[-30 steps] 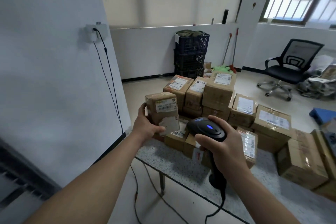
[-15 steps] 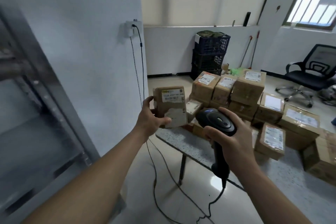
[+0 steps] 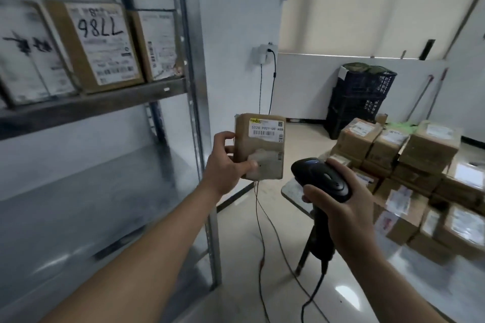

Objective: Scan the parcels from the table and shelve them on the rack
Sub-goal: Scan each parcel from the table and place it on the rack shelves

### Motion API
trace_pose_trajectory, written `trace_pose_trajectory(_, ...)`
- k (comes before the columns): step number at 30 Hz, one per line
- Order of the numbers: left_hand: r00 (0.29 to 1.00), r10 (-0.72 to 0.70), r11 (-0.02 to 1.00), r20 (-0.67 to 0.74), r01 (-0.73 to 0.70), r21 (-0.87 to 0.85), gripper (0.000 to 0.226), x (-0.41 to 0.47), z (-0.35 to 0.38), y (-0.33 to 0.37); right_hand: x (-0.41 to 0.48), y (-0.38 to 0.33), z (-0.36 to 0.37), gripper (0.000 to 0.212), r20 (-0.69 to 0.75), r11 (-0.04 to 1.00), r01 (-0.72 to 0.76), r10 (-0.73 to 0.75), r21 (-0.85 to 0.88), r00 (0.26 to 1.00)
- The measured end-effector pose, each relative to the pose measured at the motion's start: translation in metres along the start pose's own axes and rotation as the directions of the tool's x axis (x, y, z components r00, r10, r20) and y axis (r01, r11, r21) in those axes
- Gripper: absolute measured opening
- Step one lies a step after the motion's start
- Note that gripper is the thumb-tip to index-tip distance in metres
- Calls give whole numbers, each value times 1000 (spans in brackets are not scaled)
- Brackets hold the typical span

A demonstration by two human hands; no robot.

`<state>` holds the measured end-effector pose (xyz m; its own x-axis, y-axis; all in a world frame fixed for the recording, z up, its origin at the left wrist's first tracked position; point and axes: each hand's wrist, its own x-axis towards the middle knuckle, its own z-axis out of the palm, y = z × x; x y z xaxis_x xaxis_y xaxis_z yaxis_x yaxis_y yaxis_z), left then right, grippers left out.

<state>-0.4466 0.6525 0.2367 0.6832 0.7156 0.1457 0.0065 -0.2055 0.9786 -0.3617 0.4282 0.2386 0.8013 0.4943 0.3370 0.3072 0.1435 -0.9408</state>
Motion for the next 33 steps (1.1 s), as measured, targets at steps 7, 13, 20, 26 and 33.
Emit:
trace_pose_trajectory(7, 978, 7, 1000, -209, -1, 25, 73, -51, -52, 31, -16, -31, 25, 65, 143, 996, 79, -83, 33, 986)
trace_pose_trajectory(13, 933, 67, 996, -352, -39, 85, 79, -106, -82, 64, -30, -69, 36, 45, 282, 980, 180, -197, 85, 939)
trace_pose_trajectory(20, 870, 106, 989, -482, -41, 143, 76, -166, -129, 98, -50, -96, 64, 53, 350, 972, 175, -220, 156, 911)
trace_pose_trajectory(26, 793, 182, 976, -582, -76, 202, 74, -208, -180, 121, -74, -122, 105, 66, 400, 972, 142, -208, 188, 893)
trace_pose_trajectory(33, 733, 230, 971, -640, -132, 198, 74, -249, -264, 137, -99, -149, 166, 79, 407, 964, 122, -212, 236, 888)
